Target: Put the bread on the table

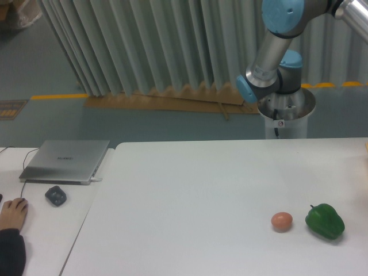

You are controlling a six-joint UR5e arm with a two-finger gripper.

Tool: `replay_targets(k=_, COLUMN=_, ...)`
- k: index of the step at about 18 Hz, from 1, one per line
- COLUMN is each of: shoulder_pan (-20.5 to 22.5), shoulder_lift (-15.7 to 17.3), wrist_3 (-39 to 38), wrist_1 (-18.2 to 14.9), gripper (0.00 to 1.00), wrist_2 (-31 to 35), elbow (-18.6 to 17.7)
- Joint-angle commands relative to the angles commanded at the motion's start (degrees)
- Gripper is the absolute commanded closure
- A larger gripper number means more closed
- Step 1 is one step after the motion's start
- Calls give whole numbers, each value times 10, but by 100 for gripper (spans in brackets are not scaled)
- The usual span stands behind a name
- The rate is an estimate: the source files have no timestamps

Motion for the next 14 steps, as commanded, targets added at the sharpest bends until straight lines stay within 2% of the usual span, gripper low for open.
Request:
replay_targets(k=2, shoulder_pan=-5, shoulder_lift=-5, wrist_3=-12, wrist_1=1, gripper=2, wrist_2=1, elbow=-1)
replay_targets(k=4, shoulder_pan=-6, shoulder_lift=-7, wrist_3=-25, wrist_1=0, gripper=16, wrist_2=1, elbow=-3)
replay_targets(k=7, shoulder_pan=-8, shoulder_lift=-6, wrist_3=-25, wrist_1=0, gripper=51, wrist_2=1, elbow=-3)
replay_targets(k=8, shoulder_pan=-8, shoulder_lift=-6, wrist_3=-25, wrist_1=0, gripper=58, wrist_2=1, elbow=-3)
replay_targets(k=12, shoulder_pan=-8, shoulder_lift=0, wrist_3=-23, wrist_1=-10, gripper=69, wrist_2=1, elbow=-4)
replay_targets(k=14, shoulder_pan=-8, shoulder_lift=2, wrist_3=-23, wrist_1=-15, gripper=69, wrist_2=0, elbow=-4)
